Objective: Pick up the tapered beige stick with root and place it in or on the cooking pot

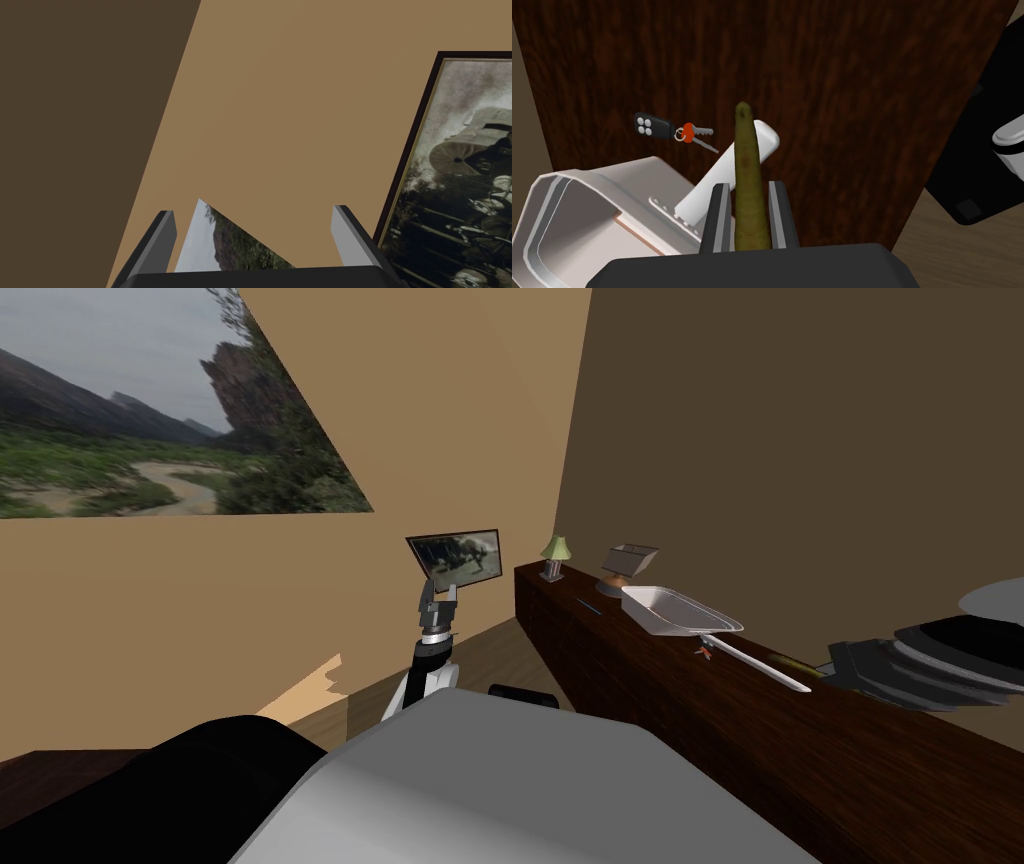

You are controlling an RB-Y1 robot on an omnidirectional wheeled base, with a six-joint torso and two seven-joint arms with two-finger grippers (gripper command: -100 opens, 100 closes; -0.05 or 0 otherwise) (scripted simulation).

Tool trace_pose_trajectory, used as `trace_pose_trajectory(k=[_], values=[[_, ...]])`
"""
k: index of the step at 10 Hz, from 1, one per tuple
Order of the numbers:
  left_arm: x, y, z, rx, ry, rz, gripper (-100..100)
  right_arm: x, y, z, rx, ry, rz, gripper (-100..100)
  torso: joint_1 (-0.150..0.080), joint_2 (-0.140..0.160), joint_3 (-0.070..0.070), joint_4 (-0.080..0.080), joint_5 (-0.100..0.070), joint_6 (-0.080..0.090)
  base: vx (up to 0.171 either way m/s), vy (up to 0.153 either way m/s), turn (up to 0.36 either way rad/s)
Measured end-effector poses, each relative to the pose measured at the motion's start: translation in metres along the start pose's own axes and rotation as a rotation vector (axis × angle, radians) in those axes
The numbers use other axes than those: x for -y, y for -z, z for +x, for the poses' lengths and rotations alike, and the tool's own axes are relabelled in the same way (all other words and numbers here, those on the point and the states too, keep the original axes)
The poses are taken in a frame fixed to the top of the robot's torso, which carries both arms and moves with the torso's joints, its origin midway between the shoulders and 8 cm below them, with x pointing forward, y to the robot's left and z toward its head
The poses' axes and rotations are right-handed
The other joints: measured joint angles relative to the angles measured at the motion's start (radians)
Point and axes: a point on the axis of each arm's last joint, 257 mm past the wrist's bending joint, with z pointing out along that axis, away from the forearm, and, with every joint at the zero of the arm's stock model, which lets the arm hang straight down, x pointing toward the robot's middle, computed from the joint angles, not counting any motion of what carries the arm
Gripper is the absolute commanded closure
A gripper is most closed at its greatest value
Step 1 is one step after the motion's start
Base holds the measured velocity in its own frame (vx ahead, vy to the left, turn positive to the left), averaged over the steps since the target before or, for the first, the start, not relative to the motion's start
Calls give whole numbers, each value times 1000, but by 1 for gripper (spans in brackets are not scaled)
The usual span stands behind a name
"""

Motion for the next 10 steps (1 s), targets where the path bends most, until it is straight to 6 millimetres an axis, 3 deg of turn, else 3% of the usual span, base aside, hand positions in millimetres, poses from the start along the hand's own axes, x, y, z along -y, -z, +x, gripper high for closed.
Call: trace_pose_trajectory(k=[9,10], values=[[0,0,0,0,0,0,0,24,44,-91,158,-91,-11,100,-3,-8,-5,-2,-2,1,124,-50,-17],[0,0,0,0,0,0,0,25,45,-93,160,-94,-10,-100,-2,-3,-2,-2,-3,2,14,-3,7]])
